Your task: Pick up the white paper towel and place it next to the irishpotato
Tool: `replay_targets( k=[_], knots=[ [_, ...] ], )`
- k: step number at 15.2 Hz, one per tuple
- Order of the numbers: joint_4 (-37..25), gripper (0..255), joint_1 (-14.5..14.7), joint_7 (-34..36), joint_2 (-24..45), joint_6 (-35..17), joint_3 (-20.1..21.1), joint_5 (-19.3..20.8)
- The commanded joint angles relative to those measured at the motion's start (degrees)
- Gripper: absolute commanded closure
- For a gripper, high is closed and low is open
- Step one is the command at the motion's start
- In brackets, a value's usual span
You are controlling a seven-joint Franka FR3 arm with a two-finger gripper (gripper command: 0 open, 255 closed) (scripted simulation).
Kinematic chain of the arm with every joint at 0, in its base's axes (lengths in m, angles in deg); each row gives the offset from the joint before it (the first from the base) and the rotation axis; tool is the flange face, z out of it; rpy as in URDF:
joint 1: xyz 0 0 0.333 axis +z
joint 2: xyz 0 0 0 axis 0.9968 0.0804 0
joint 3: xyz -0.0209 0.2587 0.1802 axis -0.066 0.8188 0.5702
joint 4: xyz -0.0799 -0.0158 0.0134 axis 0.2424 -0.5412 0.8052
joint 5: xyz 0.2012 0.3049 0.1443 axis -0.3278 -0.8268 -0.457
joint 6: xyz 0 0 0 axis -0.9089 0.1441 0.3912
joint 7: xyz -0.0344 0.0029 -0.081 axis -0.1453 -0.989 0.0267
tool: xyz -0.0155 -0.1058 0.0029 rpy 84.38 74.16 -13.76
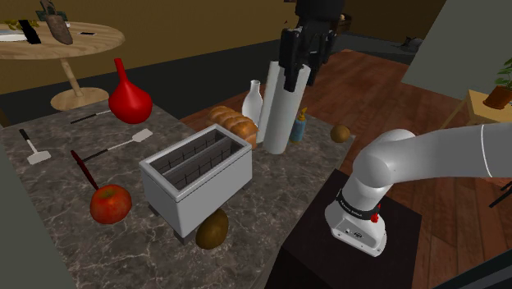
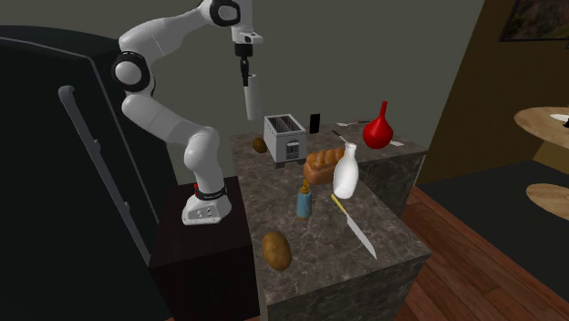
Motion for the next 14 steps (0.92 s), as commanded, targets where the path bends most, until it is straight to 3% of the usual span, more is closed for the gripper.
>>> replay_targets(
  k=[1,8,14],
  knots=[
    [-2.02,255,-0.45,2.81,1.47,-0.59,2.97,-1.73],
    [-11.14,255,-3.79,12.75,8.32,-3.19,14.8,-5.9],
    [-21.79,255,-10.15,22.14,16.34,-5.67,28.59,-6.37]
  ],
)
